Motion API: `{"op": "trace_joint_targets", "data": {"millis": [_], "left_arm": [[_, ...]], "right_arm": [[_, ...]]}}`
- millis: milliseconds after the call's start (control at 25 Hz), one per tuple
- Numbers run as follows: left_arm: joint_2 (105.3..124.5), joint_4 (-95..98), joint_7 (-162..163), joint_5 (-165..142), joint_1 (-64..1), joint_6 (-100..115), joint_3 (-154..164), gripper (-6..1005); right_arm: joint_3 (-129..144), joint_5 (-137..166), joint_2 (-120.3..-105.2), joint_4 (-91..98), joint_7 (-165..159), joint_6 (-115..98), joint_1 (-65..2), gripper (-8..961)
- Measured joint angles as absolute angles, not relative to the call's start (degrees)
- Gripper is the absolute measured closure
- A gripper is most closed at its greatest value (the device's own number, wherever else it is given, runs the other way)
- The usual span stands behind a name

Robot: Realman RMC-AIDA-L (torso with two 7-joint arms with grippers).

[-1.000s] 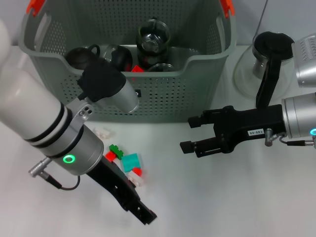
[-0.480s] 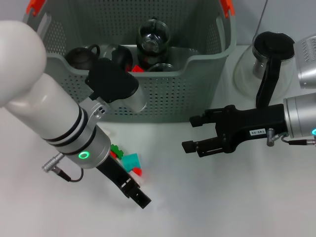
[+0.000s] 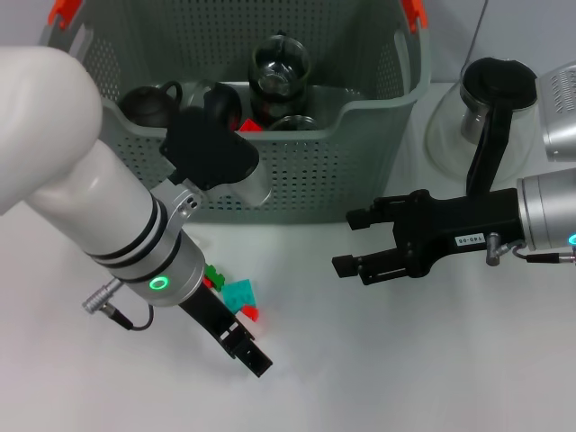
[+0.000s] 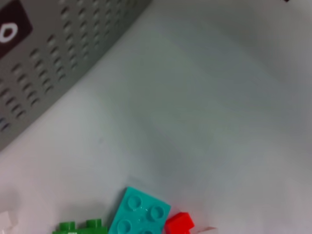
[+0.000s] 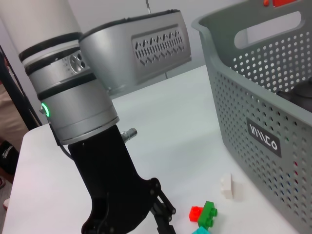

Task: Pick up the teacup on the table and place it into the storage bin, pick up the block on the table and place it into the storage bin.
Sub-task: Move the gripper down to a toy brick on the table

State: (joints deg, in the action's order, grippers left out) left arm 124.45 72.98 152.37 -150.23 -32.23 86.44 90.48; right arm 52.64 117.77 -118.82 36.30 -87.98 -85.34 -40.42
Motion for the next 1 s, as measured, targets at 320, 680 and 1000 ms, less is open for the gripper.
{"op": "trace_joint_targets", "data": {"millis": [320, 680, 1000], "left_arm": [[124.45, 72.68, 152.62, -150.7, -32.34, 85.56, 91.11, 51], [124.51, 72.68, 152.9, -150.82, -32.43, 84.94, 91.94, 51], [124.63, 72.69, 153.73, -150.82, -32.81, 84.74, 93.41, 52]], "right_arm": [[52.64, 117.77, -118.82, 36.3, -87.98, -85.34, -40.23, 100], [52.65, 117.78, -118.82, 36.3, -88.13, -85.42, -40.18, 99], [52.64, 117.77, -118.83, 36.3, -88.13, -85.39, -40.34, 101]]}}
